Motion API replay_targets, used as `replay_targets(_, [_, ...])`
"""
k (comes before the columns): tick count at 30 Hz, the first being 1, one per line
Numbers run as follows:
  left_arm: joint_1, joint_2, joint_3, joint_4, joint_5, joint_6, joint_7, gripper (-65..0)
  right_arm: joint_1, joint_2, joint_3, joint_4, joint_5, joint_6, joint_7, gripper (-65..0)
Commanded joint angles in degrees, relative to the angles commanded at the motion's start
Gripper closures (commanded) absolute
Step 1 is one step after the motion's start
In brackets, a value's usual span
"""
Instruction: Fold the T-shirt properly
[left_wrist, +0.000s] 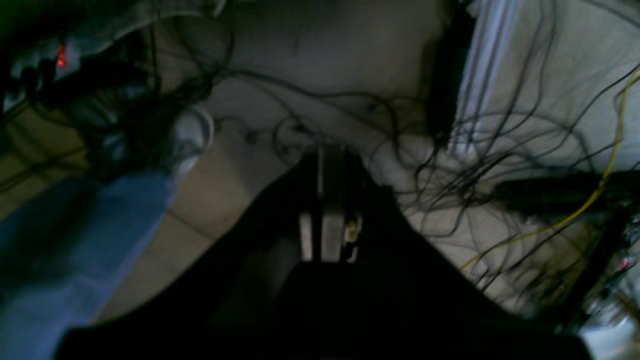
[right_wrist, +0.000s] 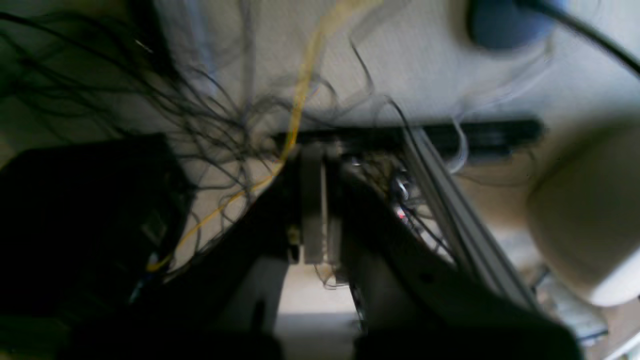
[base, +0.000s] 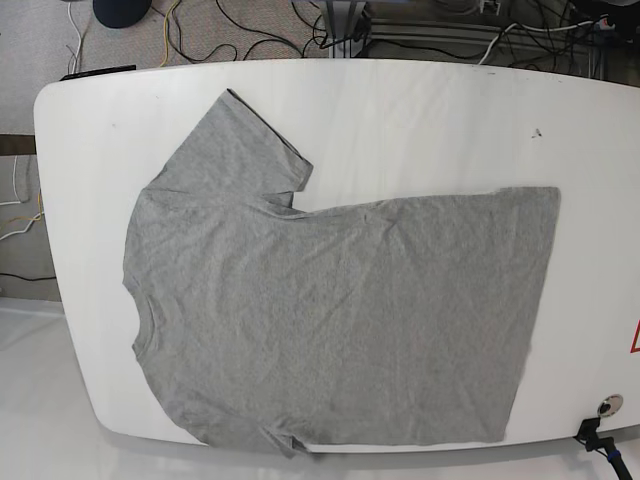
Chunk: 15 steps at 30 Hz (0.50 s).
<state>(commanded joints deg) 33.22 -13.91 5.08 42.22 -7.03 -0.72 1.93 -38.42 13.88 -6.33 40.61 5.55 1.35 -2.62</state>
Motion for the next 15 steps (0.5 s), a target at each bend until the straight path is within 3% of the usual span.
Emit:
replay_targets(4, [6.2, -2.8, 2.0, 11.6, -3.1, -0.1, 0.0, 0.0, -7.7, 3.1, -0.6, 12.6, 0.7, -0.43, -0.5, 0.0])
replay_targets(5, [7.6, -2.6, 2.2, 13.0, -3.1, -0.7, -1.4, 0.0, -3.9, 0.6, 0.3, 4.0, -0.1, -0.22, -1.2, 0.0])
replay_targets(15, [22.0, -3.2, 1.4, 38.6, -3.7, -0.9, 0.2, 0.0, -17.6, 3.2, 1.3, 30.2, 0.8, -1.6, -4.1, 0.0])
